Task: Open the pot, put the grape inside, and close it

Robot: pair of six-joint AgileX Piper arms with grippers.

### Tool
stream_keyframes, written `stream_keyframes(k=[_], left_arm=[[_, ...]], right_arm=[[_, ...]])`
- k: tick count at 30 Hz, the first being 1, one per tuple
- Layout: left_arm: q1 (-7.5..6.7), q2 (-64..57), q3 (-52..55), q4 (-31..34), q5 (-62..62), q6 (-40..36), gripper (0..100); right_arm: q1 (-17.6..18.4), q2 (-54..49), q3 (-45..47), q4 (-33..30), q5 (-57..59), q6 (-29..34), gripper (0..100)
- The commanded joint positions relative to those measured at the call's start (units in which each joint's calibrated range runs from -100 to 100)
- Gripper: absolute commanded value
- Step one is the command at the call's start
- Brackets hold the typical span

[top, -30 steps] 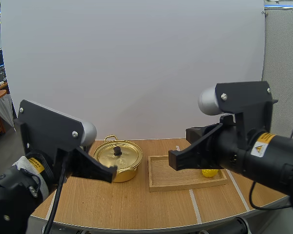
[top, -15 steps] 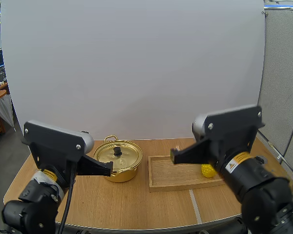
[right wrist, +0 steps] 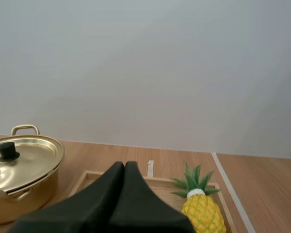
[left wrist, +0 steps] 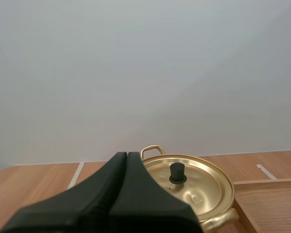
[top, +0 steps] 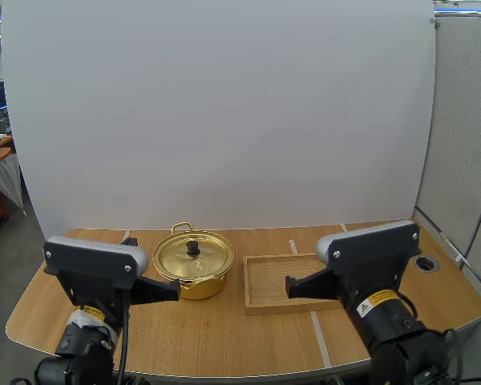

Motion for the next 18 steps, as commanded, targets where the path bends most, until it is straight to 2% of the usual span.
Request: stream_keyframes(k=[1,9,14,18], left_arm=[[0.13,-0.35,0.28,-0.77,2.87,-0.54,0],[0.13,-0.35,0.28,4.00,6.65,-0.33,0],[0.50,-0.35,0.28,14.54,12.09,-0.33,0],[0.50,-0.35,0.28,15.92,10.72,-0.50,0]], right_arm=[[-0.25,-0.45,1.41,0.20,-1.28,-0.29,0],[-0.25,-0.45,1.41,0.32,3.52,-0.29,0],[-0.25,-0.45,1.41,0.52,10.84,-0.29,0],[-0.25,-0.45,1.41,0.63,11.44,-0.29,0]])
